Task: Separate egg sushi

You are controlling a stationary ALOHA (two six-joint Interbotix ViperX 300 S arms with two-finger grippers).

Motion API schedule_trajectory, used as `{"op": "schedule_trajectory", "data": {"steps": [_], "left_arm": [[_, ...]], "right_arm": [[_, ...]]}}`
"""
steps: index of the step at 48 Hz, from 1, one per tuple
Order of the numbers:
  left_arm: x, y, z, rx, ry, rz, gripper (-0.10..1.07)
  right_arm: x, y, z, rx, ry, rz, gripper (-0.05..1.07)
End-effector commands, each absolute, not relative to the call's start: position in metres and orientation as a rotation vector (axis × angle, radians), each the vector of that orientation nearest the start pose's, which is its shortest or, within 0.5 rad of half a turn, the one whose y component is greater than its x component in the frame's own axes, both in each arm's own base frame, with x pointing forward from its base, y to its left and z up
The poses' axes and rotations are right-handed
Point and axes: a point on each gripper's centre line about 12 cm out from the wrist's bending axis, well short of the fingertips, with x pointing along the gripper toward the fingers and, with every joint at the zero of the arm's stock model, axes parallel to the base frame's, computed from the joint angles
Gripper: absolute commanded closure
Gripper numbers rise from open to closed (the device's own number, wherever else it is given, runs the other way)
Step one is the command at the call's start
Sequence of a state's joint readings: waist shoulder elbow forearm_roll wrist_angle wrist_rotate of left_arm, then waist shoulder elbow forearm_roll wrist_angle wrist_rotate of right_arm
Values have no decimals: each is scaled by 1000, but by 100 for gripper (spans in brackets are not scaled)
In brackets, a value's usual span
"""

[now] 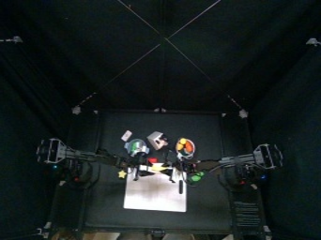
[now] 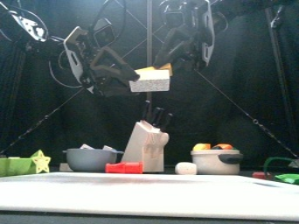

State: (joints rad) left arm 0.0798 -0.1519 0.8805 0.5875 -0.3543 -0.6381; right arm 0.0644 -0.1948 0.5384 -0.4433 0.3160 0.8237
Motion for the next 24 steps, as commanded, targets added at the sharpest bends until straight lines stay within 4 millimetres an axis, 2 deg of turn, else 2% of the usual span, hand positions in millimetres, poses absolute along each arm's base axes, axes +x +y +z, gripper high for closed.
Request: {"op": "schedule_trajectory", "data": {"steps": [1, 24], "left_arm": [[333, 6, 170, -136, 478, -86, 60], [330, 7, 172, -136, 473, -83, 60]], "right_arm": [[368, 9, 293, 336, 527, -174, 59], [364, 10, 289, 357, 518, -159, 59]]}}
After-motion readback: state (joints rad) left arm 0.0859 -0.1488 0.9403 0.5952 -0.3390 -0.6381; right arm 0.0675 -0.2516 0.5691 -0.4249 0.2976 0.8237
